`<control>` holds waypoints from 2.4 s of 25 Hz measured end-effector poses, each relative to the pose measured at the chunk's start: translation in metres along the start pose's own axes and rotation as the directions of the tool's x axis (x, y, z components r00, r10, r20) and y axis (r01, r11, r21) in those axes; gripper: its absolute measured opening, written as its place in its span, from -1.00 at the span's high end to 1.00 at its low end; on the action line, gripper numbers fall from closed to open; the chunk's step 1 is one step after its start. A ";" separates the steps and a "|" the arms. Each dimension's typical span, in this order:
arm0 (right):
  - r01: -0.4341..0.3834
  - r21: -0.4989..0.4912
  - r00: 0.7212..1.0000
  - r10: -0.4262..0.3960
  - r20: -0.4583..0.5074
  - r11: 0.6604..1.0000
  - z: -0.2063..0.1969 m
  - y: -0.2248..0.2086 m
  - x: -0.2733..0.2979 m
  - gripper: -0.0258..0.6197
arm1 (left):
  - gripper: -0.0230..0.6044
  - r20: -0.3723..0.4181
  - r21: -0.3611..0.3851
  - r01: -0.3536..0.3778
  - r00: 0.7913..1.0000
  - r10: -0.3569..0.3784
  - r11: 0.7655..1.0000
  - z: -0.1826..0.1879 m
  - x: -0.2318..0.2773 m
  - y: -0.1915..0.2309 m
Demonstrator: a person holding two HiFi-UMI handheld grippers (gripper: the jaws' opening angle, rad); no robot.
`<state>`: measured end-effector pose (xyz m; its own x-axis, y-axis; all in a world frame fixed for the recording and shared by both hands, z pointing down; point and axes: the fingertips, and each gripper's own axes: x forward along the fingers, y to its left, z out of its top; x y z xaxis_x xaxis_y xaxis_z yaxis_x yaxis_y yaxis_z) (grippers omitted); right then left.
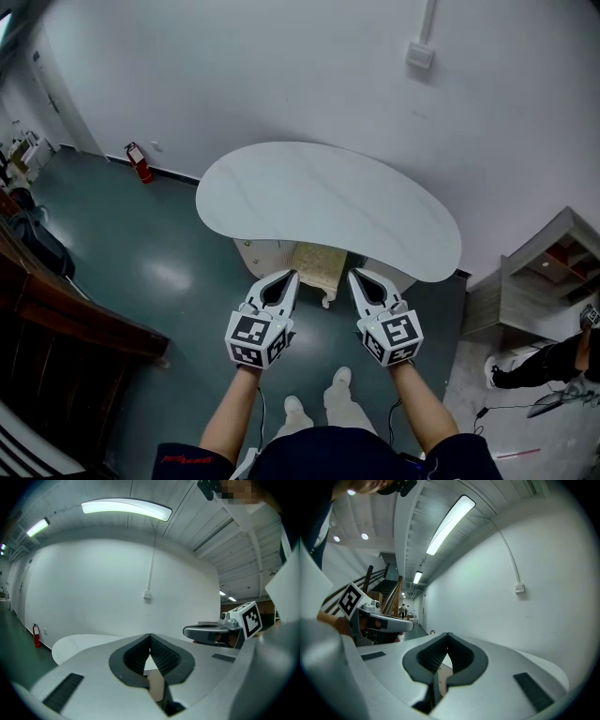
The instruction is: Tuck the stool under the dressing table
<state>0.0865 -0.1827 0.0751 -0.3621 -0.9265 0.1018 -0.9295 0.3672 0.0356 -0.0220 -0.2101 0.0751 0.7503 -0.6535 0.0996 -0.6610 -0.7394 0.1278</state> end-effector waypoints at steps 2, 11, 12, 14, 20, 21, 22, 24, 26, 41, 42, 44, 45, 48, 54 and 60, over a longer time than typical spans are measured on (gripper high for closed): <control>-0.009 -0.005 1.000 0.010 0.006 1.000 0.004 0.011 -0.005 0.88 | 0.88 0.008 0.000 0.004 1.000 -0.004 1.000 0.003 -0.011 -0.004; 0.016 -0.009 0.999 -0.015 0.031 1.000 0.015 0.053 -0.034 0.88 | 0.88 0.028 0.013 0.066 0.997 -0.066 0.998 0.006 -0.061 -0.029; 0.020 -0.010 0.999 -0.019 0.034 1.000 0.016 0.057 -0.038 0.88 | 0.88 0.031 0.015 0.075 0.997 -0.075 0.997 0.008 -0.064 -0.033; 0.024 -0.018 0.999 -0.023 0.036 1.000 0.019 0.063 -0.044 0.88 | 0.88 0.041 0.015 0.089 0.995 -0.089 0.996 0.011 -0.070 -0.040; 0.014 -0.048 0.999 -0.012 0.045 0.999 0.031 0.079 -0.060 0.88 | 0.88 0.042 0.014 0.092 0.995 -0.093 0.996 0.015 -0.080 -0.057; 0.012 -0.052 0.999 -0.009 0.047 0.999 0.033 0.080 -0.064 0.88 | 0.88 0.041 0.014 0.089 0.995 -0.090 0.996 0.016 -0.080 -0.060; 0.010 -0.057 0.999 -0.007 0.050 0.998 0.035 0.081 -0.067 0.88 | 0.88 0.041 0.015 0.088 0.995 -0.088 0.996 0.016 -0.081 -0.064; 0.005 -0.064 0.998 -0.002 0.057 0.998 0.038 0.082 -0.075 0.88 | 0.88 0.040 0.019 0.088 0.995 -0.089 0.996 0.017 -0.083 -0.073; -0.003 -0.067 0.998 0.007 0.062 0.998 0.040 0.081 -0.083 0.88 | 0.88 0.041 0.028 0.086 0.995 -0.087 0.996 0.019 -0.084 -0.083; -0.070 -0.076 0.992 0.078 0.102 0.995 0.058 0.074 -0.153 0.88 | 0.87 0.058 0.047 0.037 0.998 -0.039 0.998 0.025 -0.098 -0.167; -0.075 -0.074 0.991 0.082 0.107 0.994 0.059 0.075 -0.157 0.88 | 0.88 0.057 0.059 0.032 0.998 -0.035 0.998 0.025 -0.101 -0.172; -0.082 -0.064 0.989 0.089 0.116 0.995 0.059 0.076 -0.164 0.88 | 0.88 0.052 0.076 0.022 0.998 -0.026 0.997 0.024 -0.106 -0.179; -0.084 -0.060 0.989 0.091 0.120 0.995 0.059 0.078 -0.168 0.88 | 0.88 0.050 0.079 0.019 0.999 -0.023 0.997 0.024 -0.109 -0.182; -0.089 -0.060 0.987 0.096 0.132 0.994 0.063 0.081 -0.177 0.88 | 0.87 0.059 0.079 0.012 0.998 -0.017 0.997 0.026 -0.116 -0.192; -0.086 -0.070 0.985 0.095 0.144 0.994 0.069 0.079 -0.201 0.88 | 0.88 0.102 0.098 -0.016 0.995 0.006 0.995 0.041 -0.125 -0.214; -0.099 -0.067 0.983 0.108 0.151 0.993 0.064 0.084 -0.227 0.88 | 0.88 0.119 0.107 -0.036 0.993 0.023 0.994 0.041 -0.137 -0.235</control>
<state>0.0862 0.0528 -0.0089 -0.4670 -0.8830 -0.0462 -0.8822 0.4618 0.0920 0.0301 0.0469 -0.0087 0.7283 -0.6851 -0.0159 -0.6849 -0.7284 0.0181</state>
